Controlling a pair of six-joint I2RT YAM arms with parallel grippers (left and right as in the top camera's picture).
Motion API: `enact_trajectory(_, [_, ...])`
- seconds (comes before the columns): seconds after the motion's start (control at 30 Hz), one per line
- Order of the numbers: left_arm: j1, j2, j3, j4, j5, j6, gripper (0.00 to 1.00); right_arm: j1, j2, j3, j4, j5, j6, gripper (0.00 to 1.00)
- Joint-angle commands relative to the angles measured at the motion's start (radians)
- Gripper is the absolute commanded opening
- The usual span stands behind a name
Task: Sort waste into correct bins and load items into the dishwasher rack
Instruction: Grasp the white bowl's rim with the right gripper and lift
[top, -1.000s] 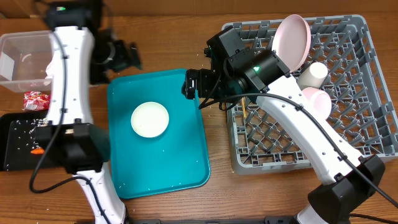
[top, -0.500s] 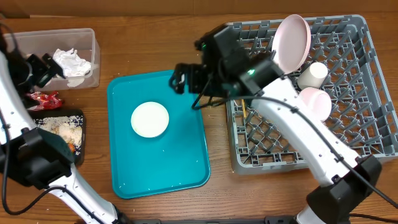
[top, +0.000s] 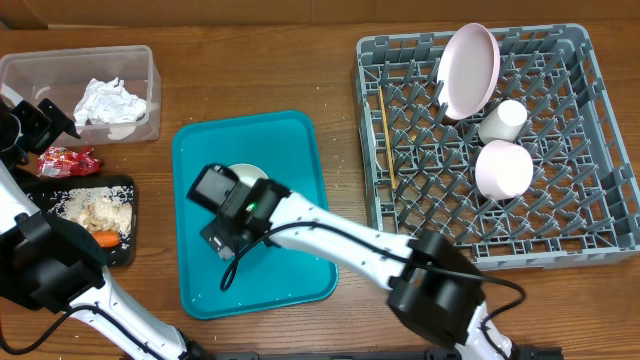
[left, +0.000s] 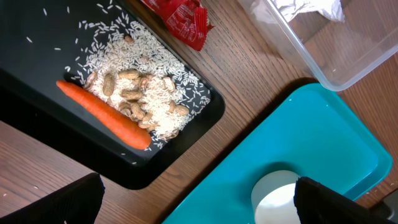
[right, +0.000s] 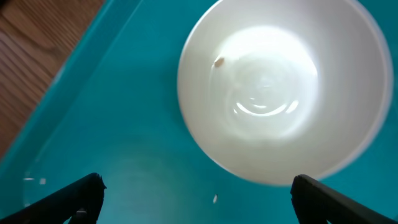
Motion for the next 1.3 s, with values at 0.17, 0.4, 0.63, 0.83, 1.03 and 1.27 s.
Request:
enact_trajectory(0.17, [-0.005, -0.021, 0.011, -0.003, -0.005, 0.052, 1.0, -0.022, 0.03, 0.004, 0.08, 0.043, -0.108, 0.92])
enact_trajectory(0.4, [-0.005, -0.021, 0.011, -0.003, -0.005, 0.052, 1.0, -0.032, 0.067, 0.004, 0.14, -0.049, -0.125, 0.87])
enact_trajectory(0.63, [-0.005, -0.021, 0.011, -0.003, -0.006, 0.052, 1.0, -0.03, 0.108, 0.004, 0.133, -0.112, -0.126, 0.79])
enact_trajectory(0.83, [-0.005, -0.021, 0.011, -0.003, -0.006, 0.052, 1.0, -0.03, 0.111, 0.004, 0.132, -0.114, -0.122, 0.53])
enact_trajectory(1.03, [-0.005, -0.021, 0.011, -0.003, -0.006, 0.052, 1.0, -0.03, 0.111, 0.004, 0.122, -0.112, -0.099, 0.36])
enact_trajectory(1.27, [-0.005, -0.021, 0.011, -0.003, -0.006, 0.052, 1.0, -0.04, 0.109, 0.027, 0.087, -0.109, -0.073, 0.16])
